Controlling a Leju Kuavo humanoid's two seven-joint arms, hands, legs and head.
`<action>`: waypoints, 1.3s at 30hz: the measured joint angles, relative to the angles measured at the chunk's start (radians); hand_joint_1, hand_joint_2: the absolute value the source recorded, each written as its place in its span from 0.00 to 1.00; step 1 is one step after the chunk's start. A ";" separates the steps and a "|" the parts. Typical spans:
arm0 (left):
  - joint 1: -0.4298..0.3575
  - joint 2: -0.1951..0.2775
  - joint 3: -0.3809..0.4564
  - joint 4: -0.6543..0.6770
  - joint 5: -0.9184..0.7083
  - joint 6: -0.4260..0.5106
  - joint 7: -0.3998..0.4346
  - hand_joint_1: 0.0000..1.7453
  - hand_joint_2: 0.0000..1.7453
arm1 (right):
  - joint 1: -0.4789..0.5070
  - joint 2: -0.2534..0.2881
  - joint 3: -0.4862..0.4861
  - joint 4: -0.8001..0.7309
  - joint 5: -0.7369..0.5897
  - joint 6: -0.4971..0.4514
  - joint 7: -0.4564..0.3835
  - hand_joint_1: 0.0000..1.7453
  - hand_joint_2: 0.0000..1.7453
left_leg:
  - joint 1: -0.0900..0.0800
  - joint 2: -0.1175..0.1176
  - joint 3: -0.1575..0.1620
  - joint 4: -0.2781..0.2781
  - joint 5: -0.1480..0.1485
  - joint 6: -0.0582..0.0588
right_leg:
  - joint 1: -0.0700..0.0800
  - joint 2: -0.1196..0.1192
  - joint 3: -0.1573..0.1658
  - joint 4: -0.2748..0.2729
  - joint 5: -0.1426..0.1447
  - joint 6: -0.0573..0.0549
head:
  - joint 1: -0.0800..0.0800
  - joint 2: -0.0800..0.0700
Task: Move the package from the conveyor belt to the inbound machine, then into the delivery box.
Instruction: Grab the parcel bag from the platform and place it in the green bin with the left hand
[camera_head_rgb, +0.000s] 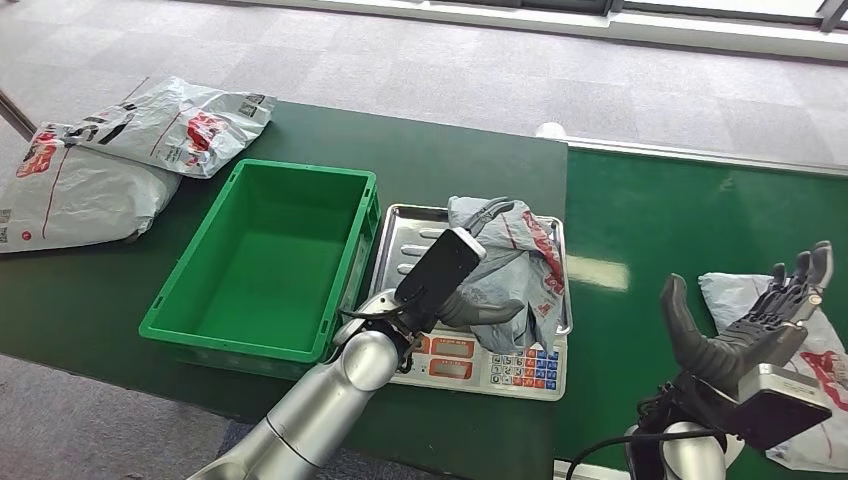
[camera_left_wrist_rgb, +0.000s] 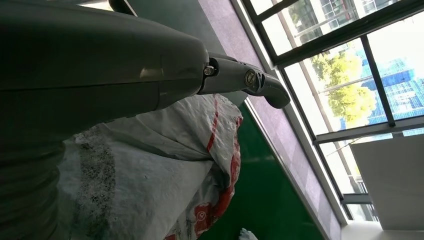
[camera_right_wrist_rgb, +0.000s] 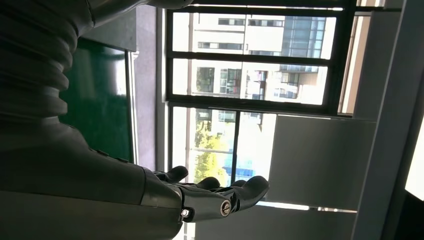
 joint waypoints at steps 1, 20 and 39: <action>-0.001 0.000 -0.002 0.002 -0.001 0.003 0.002 0.00 1.00 | 0.000 0.000 0.000 -0.001 0.000 0.000 0.000 0.00 1.00 | 0.000 0.000 0.000 0.000 0.000 0.000 | 0.000 0.000 0.000 0.000 0.000 0.000 | 0.000 0.000; -0.065 -0.001 -0.227 0.121 0.094 0.112 0.120 0.24 1.00 | 0.005 0.032 -0.007 -0.026 0.021 0.029 -0.005 0.00 1.00 | 0.000 0.000 0.000 0.000 0.000 0.000 | 0.000 0.000 0.000 0.000 0.000 0.000 | 0.000 0.000; -0.221 -0.001 -0.611 0.420 -0.115 0.183 0.400 1.00 1.00 | -0.036 0.065 -0.008 -0.027 0.039 0.134 0.004 0.00 1.00 | 0.000 0.000 0.005 -0.001 0.000 0.000 | 0.000 0.000 0.005 0.000 0.000 0.000 | 0.000 0.000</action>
